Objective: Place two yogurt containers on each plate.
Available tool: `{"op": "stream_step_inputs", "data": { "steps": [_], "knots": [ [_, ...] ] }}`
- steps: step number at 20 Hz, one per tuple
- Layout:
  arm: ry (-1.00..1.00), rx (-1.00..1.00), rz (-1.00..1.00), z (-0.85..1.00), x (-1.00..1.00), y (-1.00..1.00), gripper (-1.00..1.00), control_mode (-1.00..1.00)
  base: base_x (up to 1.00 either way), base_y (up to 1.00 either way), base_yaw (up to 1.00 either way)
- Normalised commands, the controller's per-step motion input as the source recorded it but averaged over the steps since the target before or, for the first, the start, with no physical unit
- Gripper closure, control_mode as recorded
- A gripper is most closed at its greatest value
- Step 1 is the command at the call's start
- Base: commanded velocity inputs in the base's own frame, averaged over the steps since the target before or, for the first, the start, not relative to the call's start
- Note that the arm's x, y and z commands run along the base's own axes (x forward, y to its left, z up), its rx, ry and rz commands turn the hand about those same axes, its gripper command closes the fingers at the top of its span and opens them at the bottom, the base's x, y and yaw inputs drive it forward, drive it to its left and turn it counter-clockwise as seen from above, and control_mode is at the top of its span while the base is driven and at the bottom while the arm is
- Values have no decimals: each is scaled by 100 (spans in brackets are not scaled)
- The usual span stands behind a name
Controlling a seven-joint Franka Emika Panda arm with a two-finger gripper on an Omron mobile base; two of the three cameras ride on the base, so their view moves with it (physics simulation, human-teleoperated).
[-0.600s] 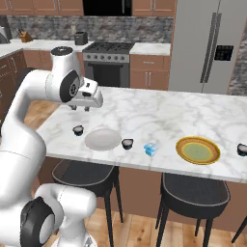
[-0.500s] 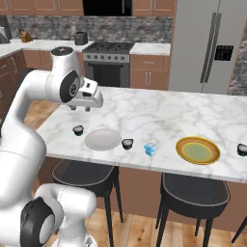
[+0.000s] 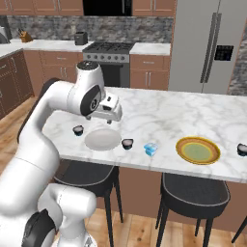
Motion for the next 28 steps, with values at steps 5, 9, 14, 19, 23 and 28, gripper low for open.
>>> {"op": "stream_step_inputs", "data": {
  "steps": [5, 9, 14, 19, 23, 28],
  "knots": [
    [7, 0, -5, -69, 11, -45, -100, -100, 0, 0, 0],
    [15, -3, -12, -77, 20, -2, -100, -100, 0, 0, 0],
    [6, 0, -16, -50, 41, 0, -100, -100, 0, 0, 0],
    [0, 0, -10, -35, 54, 0, -100, -100, 0, 0, 0],
    [0, 0, -9, -33, 44, 0, -100, -100, 0, 0, 0],
    [0, 0, -4, -27, 37, 0, -100, -100, 0, 0, 0]
  ]
}}
